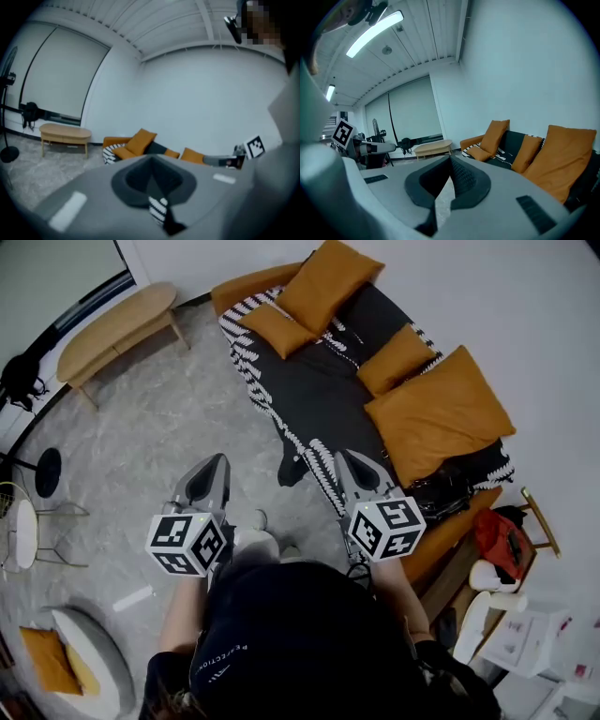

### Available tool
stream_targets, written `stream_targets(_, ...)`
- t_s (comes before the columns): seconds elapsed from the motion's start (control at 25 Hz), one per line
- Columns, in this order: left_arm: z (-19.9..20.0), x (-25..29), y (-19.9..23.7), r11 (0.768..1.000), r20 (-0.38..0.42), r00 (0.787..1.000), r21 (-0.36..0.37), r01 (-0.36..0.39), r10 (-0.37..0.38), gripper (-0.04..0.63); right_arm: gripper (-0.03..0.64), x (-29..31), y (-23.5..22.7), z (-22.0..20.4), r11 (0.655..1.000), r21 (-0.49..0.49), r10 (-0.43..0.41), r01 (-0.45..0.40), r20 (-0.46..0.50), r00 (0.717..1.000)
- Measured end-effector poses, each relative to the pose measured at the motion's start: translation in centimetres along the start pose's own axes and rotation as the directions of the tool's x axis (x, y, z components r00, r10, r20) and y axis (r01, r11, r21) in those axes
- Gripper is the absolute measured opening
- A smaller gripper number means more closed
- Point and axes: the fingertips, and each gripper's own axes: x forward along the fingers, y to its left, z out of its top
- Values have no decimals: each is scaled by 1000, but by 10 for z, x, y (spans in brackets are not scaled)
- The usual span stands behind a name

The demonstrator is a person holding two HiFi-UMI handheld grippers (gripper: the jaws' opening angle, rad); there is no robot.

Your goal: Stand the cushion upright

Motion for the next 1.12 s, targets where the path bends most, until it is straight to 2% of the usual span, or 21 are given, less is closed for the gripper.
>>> stream_targets(0.28,2,12,15,1000,1,1000,-13,-17,17,8,-6,18,-4,-3,1000,-14,-4,4,-29,1000)
stream_targets(0.6,0,41,54,1000,-6,1000,-15,-17,17,8,-5,61,-5,-6,999,-26,-25,23,-65,998)
stream_targets(0.88,10,95,102,1000,-32,999,-8,28,-29,9,-5,133,-9,4,1000,-17,-22,20,-89,996)
stream_targets(1.12,25,139,156,999,-65,997,-11,37,-37,9,-5,209,-5,24,1000,-21,-19,17,-109,994)
